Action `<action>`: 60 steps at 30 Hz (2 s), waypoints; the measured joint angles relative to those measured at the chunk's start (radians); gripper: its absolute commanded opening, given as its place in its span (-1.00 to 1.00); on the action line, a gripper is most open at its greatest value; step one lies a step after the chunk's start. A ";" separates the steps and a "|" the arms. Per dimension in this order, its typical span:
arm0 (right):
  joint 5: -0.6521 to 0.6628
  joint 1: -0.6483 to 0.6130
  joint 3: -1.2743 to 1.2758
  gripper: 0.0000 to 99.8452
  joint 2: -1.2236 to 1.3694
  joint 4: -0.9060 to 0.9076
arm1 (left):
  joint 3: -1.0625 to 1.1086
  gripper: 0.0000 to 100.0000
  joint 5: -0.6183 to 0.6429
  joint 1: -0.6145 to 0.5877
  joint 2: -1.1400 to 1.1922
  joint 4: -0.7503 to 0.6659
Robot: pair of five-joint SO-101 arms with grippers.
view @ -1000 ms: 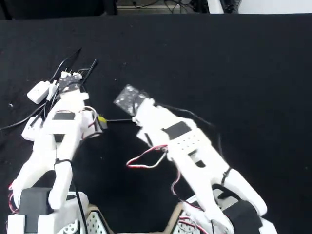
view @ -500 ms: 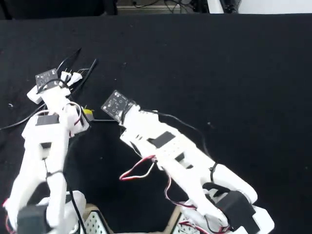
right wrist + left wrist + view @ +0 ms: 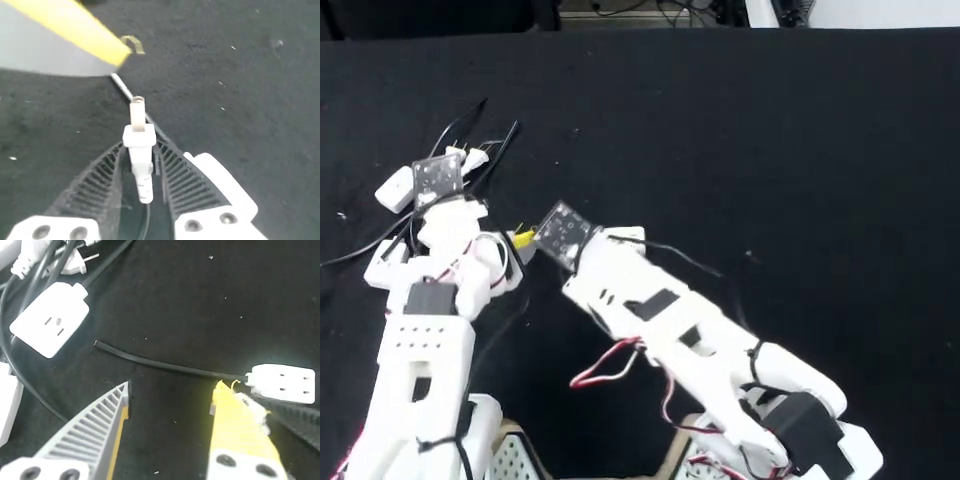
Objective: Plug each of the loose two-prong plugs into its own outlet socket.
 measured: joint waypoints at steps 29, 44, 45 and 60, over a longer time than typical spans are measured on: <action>0.000 -0.038 0.149 -0.98 -0.215 -0.040 | 0.215 -0.47 -0.038 0.117 -0.419 0.002; 0.000 -0.040 0.196 -0.98 -0.304 -0.040 | 0.227 -0.47 -0.043 0.118 -0.425 -0.018; 0.000 -0.040 0.196 -0.98 -0.304 -0.040 | 0.235 -0.47 -0.043 0.118 -0.425 -0.028; 0.000 -0.040 0.201 -0.98 -0.304 -0.040 | 0.242 -0.47 -0.043 0.118 -0.427 -0.038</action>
